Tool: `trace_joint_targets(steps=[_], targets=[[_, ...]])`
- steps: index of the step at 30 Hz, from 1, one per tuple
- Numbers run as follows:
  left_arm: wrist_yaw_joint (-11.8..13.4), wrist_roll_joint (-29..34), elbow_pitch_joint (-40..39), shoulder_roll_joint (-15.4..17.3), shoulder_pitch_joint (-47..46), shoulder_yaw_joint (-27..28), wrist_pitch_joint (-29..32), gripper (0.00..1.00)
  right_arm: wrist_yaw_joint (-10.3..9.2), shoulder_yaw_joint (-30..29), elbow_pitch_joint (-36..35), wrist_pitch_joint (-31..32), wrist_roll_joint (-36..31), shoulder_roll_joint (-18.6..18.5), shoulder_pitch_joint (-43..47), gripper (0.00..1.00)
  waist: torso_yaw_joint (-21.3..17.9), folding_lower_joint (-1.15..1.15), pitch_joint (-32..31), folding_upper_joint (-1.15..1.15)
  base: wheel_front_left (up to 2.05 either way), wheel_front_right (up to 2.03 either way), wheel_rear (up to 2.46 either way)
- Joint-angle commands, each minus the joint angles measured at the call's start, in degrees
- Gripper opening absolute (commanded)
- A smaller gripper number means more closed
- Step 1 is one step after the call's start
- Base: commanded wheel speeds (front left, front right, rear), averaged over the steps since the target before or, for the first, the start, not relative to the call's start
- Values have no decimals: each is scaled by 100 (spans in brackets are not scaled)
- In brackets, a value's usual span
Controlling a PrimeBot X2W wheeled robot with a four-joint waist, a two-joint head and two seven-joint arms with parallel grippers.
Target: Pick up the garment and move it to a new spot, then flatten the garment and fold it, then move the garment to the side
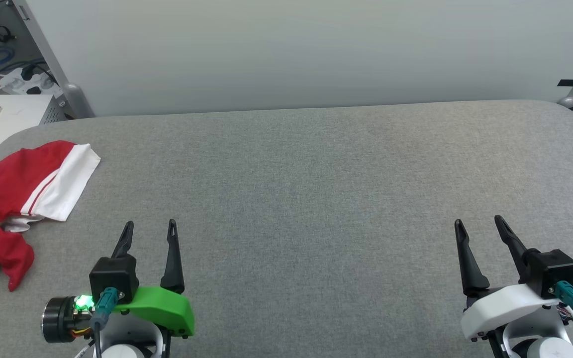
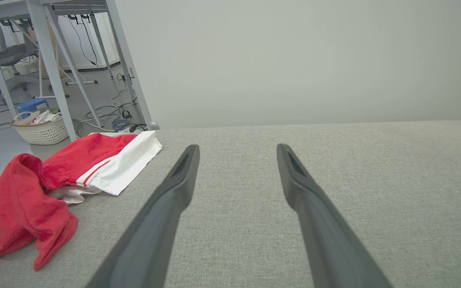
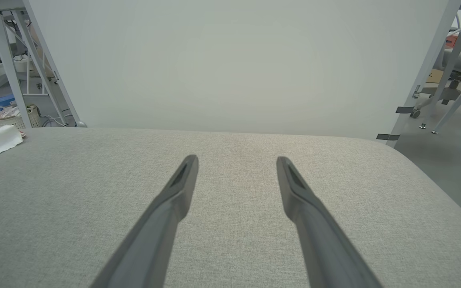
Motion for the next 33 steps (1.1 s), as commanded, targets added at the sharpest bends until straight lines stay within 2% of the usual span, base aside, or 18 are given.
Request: trace_joint_targets(steps=[1, 33], targets=[[44, -46, -29, -8, 20, -9, -62, 100, -1, -3, -61, -70, 74, 4, 66, 100, 1, 0, -3, 0, 0, 0, 0], [95, -284, 24, -16, 128, -11, -441, 100, -3, 0, -233, -443, 317, 7, 241, 100, 70, 0, -56, 0, 0, 0, 0]])
